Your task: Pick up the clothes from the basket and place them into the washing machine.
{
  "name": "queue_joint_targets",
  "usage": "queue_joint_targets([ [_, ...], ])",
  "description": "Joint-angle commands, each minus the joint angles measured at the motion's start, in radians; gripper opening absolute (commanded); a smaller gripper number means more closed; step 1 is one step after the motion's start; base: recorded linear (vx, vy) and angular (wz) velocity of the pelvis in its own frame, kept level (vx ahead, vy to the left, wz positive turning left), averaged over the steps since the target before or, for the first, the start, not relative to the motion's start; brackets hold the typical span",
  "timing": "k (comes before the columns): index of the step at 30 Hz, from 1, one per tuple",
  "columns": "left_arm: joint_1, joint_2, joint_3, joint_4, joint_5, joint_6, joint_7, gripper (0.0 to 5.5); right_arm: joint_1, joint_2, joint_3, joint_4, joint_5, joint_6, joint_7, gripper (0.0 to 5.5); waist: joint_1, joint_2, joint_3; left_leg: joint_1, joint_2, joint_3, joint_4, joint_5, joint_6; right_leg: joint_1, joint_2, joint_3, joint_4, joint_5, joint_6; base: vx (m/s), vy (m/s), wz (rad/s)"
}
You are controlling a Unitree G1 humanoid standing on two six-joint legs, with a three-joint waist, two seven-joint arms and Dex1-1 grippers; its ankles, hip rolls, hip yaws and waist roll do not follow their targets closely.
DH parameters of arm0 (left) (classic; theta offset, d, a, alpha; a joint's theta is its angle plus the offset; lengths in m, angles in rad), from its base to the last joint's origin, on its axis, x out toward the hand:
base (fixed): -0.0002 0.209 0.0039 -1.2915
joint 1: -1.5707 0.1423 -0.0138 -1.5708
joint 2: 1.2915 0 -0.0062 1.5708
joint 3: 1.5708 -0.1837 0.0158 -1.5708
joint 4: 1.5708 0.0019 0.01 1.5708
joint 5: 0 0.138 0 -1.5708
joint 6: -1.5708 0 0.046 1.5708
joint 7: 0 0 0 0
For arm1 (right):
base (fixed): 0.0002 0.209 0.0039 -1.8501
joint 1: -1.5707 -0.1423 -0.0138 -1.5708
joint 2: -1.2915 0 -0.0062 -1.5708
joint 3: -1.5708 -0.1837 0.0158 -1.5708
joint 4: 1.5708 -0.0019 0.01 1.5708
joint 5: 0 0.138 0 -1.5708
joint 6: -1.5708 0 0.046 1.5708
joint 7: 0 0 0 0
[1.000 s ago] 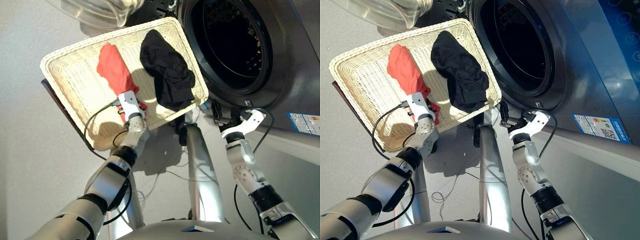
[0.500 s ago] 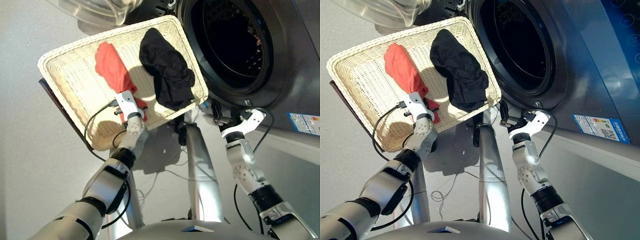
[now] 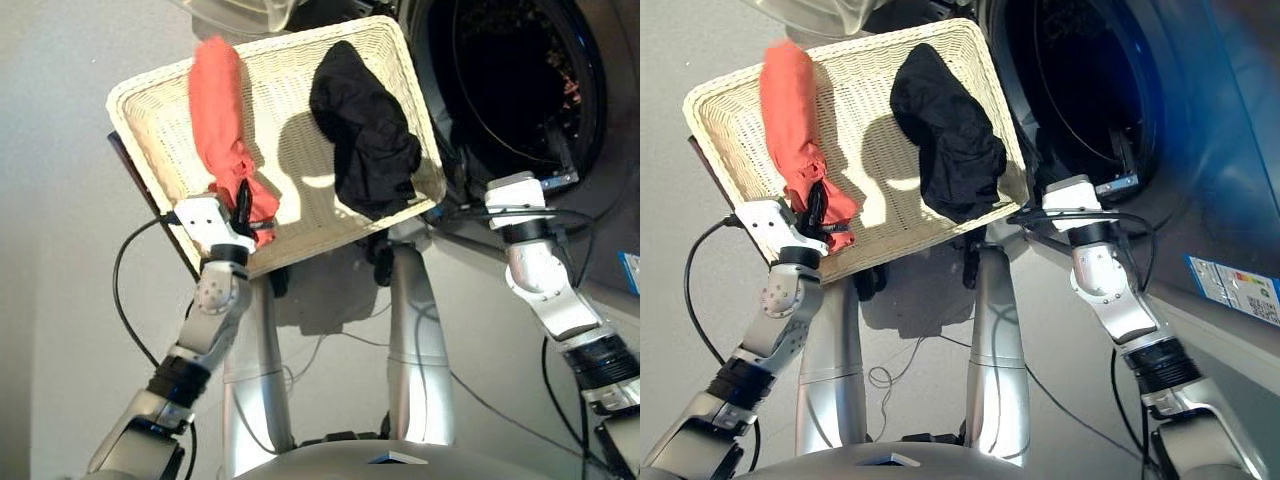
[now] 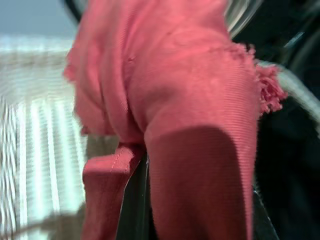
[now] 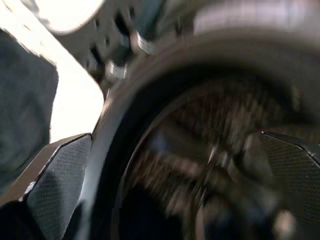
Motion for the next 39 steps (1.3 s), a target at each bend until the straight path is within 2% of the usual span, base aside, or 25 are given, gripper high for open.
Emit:
queue_joint_targets([
  [1,0.049,0.003,0.012,-0.150,0.005,-0.082,-0.079,0.00,-0.060,-0.069,0.080,-0.044,-0.128,0.014,-0.028,5.50,0.001,0.054,-0.076,-0.059,-0.004,-0.042,-0.011,0.027,0.034,0.038,-0.018,-0.004,0.018,-0.019,-0.028,0.000,0.000,0.000],
  [5,0.078,0.041,-0.016,-0.253,-0.067,-0.071,-0.160,0.00,-0.138,-0.107,0.133,-0.045,-0.233,0.043,-0.035,5.50,0.010,0.058,-0.078,-0.063,-0.002,-0.045,-0.004,0.026,0.034,0.032,-0.021,0.000,0.026,-0.019,-0.026,0.000,0.000,0.000],
  [10,0.066,0.102,-0.068,-0.274,-0.150,-0.040,-0.241,0.00,-0.206,-0.144,0.186,-0.045,-0.317,0.064,-0.025,5.50,0.012,0.061,-0.077,-0.061,0.001,-0.040,-0.001,0.026,0.033,0.032,-0.023,0.004,0.030,-0.017,-0.024,0.000,0.000,0.000],
  [17,0.006,0.148,-0.182,-0.280,-0.416,0.008,-0.367,0.00,-0.324,-0.165,0.316,-0.015,-0.454,0.100,-0.035,5.50,0.011,0.066,-0.075,-0.064,0.003,-0.039,0.012,0.024,0.032,0.020,-0.022,0.014,0.042,-0.014,-0.025,0.000,0.000,0.000],
  [21,-0.027,0.150,-0.268,-0.258,-0.569,0.055,-0.417,0.00,-0.405,-0.183,0.426,0.028,-0.561,0.140,-0.020,5.50,0.007,0.066,-0.077,-0.069,0.006,-0.040,0.018,0.023,0.029,0.015,-0.024,0.016,0.045,-0.011,-0.023,0.000,0.000,0.000],
  [23,-0.046,0.153,-0.296,-0.252,-0.590,0.074,-0.425,0.00,-0.440,-0.188,0.475,0.046,-0.608,0.157,-0.004,5.50,0.004,0.066,-0.078,-0.069,0.006,-0.040,0.016,0.025,0.027,0.014,-0.025,0.016,0.046,-0.010,-0.022,0.000,0.000,0.000],
  [30,-0.102,0.161,-0.363,-0.248,-0.621,0.093,-0.437,0.00,-0.534,-0.196,0.631,0.079,-0.676,0.140,0.044,5.50,0.003,0.064,-0.081,-0.073,0.006,-0.045,0.018,0.027,0.023,0.015,-0.023,0.020,0.045,-0.007,-0.023,0.000,0.000,0.000],
  [39,-0.172,0.118,-0.429,-0.250,-0.620,0.107,-0.417,0.00,-0.670,-0.118,0.782,0.106,-0.681,0.112,0.128,5.50,0.008,0.064,-0.075,-0.074,0.006,-0.043,0.017,0.029,0.021,0.013,-0.024,0.023,0.048,-0.005,-0.023,0.000,0.000,0.000],
])
